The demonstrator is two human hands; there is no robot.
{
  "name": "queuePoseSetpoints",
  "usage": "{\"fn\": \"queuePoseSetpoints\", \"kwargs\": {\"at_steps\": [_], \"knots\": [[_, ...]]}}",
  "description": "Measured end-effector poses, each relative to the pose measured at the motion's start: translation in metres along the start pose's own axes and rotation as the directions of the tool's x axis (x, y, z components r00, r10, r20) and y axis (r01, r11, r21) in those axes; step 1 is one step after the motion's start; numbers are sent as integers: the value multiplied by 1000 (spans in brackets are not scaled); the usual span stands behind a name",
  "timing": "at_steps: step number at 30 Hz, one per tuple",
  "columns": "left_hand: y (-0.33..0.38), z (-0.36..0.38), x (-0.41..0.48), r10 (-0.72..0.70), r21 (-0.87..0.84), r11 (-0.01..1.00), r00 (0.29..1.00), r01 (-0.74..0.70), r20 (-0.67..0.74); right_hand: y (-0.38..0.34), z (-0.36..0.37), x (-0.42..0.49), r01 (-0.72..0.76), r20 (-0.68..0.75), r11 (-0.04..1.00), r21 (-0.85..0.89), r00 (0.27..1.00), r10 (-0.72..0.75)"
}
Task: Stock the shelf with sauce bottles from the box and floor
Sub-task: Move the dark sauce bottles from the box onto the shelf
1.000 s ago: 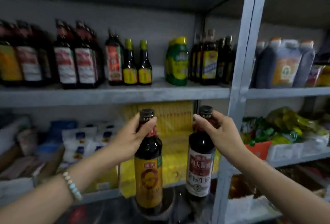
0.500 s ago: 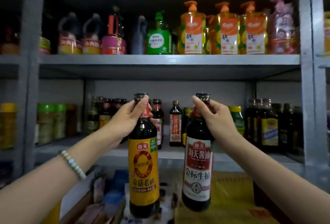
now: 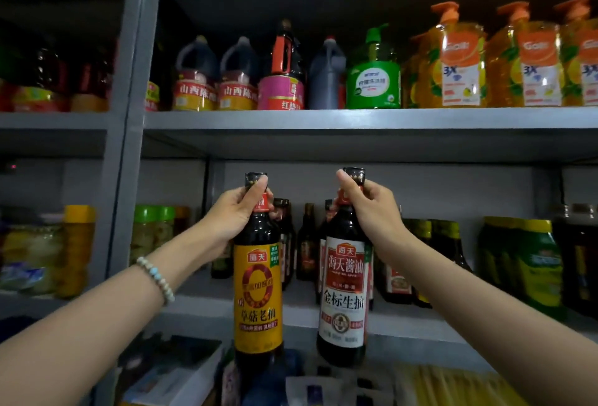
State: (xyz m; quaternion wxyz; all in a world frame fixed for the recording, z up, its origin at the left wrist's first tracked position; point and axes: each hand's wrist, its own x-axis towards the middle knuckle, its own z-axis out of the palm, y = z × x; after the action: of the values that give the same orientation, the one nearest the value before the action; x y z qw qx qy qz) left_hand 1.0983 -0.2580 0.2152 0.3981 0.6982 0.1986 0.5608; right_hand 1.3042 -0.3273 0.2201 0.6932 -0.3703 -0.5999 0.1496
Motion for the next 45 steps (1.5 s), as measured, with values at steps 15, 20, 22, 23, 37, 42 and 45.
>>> {"fn": "queuePoseSetpoints", "kwargs": {"at_steps": [15, 20, 22, 23, 37, 42, 45], "knots": [[-94, -93, 132, -19, 21, 1000, 998, 18, 51, 114, 107, 104, 32, -168, 996, -87, 985, -46], [-123, -102, 145, -74, 57, 996, 996, 72, 40, 143, 122, 111, -53, -158, 989, -135, 987, 32], [-130, -104, 147, -77, 63, 995, 996, 75, 38, 149, 128, 110, -90, -155, 988, -128, 985, 70], [-133, -105, 148, -85, 63, 995, 996, 82, 41, 152, 130, 109, -93, -150, 988, -123, 986, 74], [-159, -98, 157, -68, 107, 993, 990, 55, 125, 180, 138, 118, -121, -135, 986, -112, 985, 106], [-157, -97, 144, -42, 110, 993, 995, 32, 87, 178, 133, 111, -91, -69, 986, -138, 994, 82], [-173, -101, 125, -31, 202, 979, 999, 21, 43, 186, 122, 95, -147, 45, 976, -157, 987, 156]]}}
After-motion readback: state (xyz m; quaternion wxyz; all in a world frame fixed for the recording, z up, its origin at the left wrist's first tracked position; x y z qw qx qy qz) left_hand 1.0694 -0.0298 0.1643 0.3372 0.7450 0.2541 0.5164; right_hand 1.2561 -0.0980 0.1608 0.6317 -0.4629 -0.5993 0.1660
